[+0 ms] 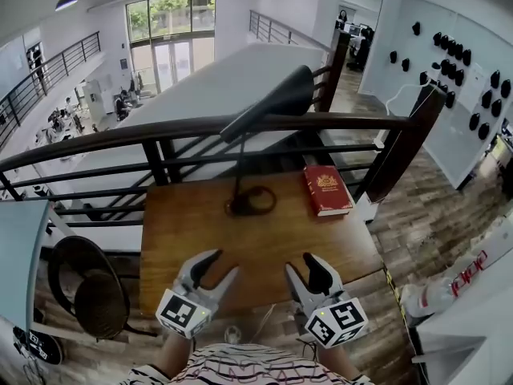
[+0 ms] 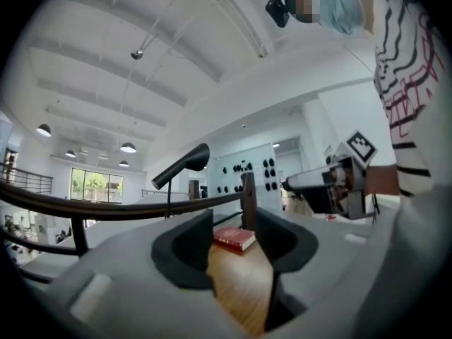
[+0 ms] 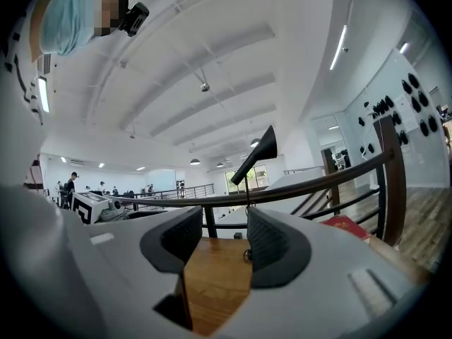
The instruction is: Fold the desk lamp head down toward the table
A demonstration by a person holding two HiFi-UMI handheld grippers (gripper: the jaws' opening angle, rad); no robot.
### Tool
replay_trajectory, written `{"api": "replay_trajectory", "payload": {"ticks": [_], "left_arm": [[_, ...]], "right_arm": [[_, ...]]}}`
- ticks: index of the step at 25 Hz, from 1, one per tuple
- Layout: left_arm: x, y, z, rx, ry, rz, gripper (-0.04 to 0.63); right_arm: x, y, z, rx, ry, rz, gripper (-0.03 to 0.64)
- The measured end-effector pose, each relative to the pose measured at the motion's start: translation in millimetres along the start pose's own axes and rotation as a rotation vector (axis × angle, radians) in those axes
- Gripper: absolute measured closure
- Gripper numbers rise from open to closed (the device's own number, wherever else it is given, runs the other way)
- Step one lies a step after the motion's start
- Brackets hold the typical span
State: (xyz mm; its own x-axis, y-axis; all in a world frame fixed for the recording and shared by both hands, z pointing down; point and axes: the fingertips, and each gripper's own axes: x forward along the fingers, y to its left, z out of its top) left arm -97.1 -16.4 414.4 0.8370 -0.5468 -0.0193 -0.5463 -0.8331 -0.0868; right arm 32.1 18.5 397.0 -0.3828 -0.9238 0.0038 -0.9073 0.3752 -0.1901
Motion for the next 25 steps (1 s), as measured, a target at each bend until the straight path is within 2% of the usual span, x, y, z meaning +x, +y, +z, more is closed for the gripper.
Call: {"api": "replay_trajectory", "payload": {"ticks": [9, 15, 20, 25], "left_arm": [[20, 69, -11, -0.016, 0.005, -0.029, 0.417], [54, 90, -30, -0.028, 0.031, -0.032, 0.416], [91, 109, -40, -0.012, 0.045, 0.008, 0.416], [129, 126, -39, 0.043, 0.062, 0.082, 0.416]], "right_arm": [[67, -9, 4, -0.006, -0.016, -0.045, 0.433], [93, -42, 10, -0.042, -0.02, -0.065, 0.433], [121, -77, 23, -0.075, -0.021, -0.023, 0.433], [148, -117, 48, -0.119, -0.034, 0.037, 0.433]]}}
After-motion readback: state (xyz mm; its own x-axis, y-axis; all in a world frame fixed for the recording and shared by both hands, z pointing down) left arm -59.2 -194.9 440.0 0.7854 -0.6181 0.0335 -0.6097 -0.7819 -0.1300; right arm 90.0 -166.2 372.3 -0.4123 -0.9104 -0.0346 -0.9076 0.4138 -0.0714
